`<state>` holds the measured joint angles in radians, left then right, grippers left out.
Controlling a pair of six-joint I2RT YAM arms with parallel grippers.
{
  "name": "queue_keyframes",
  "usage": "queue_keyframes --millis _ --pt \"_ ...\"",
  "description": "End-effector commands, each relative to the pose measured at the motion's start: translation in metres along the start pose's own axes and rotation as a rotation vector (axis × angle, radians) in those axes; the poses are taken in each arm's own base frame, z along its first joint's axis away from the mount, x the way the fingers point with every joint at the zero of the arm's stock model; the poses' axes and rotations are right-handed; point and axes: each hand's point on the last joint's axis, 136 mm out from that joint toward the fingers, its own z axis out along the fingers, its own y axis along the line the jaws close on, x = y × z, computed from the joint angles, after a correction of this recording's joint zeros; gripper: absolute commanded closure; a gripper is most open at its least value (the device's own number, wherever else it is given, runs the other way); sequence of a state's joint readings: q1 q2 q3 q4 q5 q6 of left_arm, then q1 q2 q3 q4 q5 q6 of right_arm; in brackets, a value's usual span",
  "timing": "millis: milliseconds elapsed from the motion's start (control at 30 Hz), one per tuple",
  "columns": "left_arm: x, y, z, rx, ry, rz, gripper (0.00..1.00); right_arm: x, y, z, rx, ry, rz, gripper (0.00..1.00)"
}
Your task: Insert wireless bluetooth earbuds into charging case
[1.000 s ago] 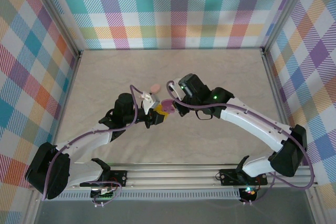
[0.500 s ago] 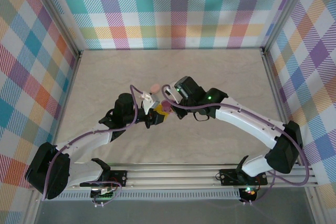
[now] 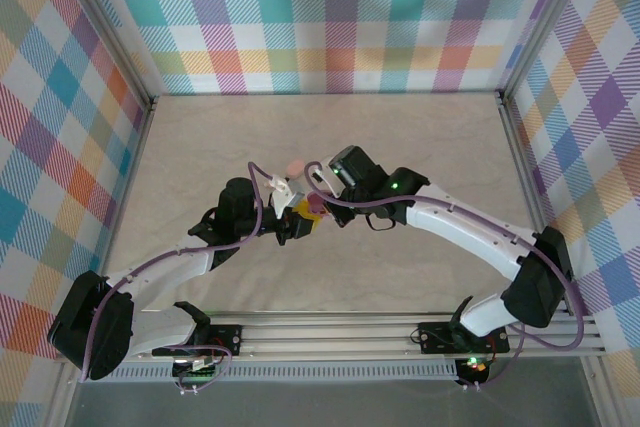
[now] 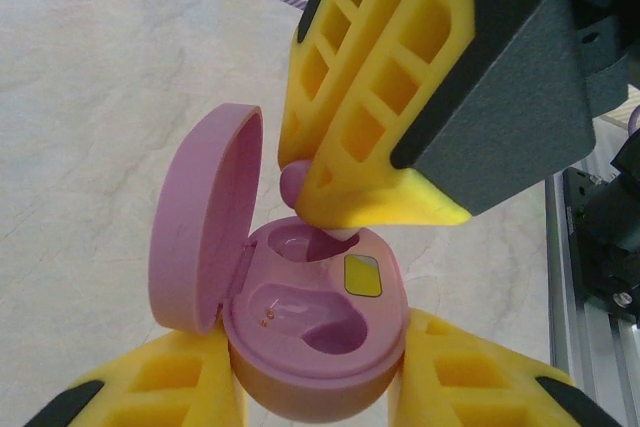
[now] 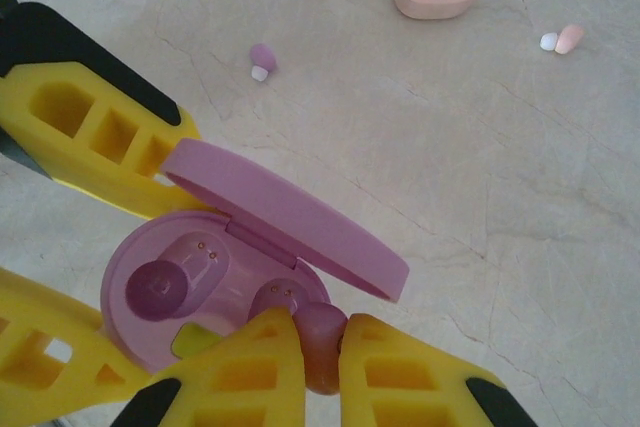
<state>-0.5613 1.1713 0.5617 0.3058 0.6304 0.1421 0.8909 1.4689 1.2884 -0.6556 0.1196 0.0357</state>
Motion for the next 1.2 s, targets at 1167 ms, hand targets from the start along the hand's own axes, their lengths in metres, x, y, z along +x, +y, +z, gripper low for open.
queue_keyframes --millis 1167 --pt "-0.033 -0.007 -0.003 0.022 -0.092 0.045 0.96 -0.015 0.012 -0.015 -0.054 -0.021 0.039 0.68"
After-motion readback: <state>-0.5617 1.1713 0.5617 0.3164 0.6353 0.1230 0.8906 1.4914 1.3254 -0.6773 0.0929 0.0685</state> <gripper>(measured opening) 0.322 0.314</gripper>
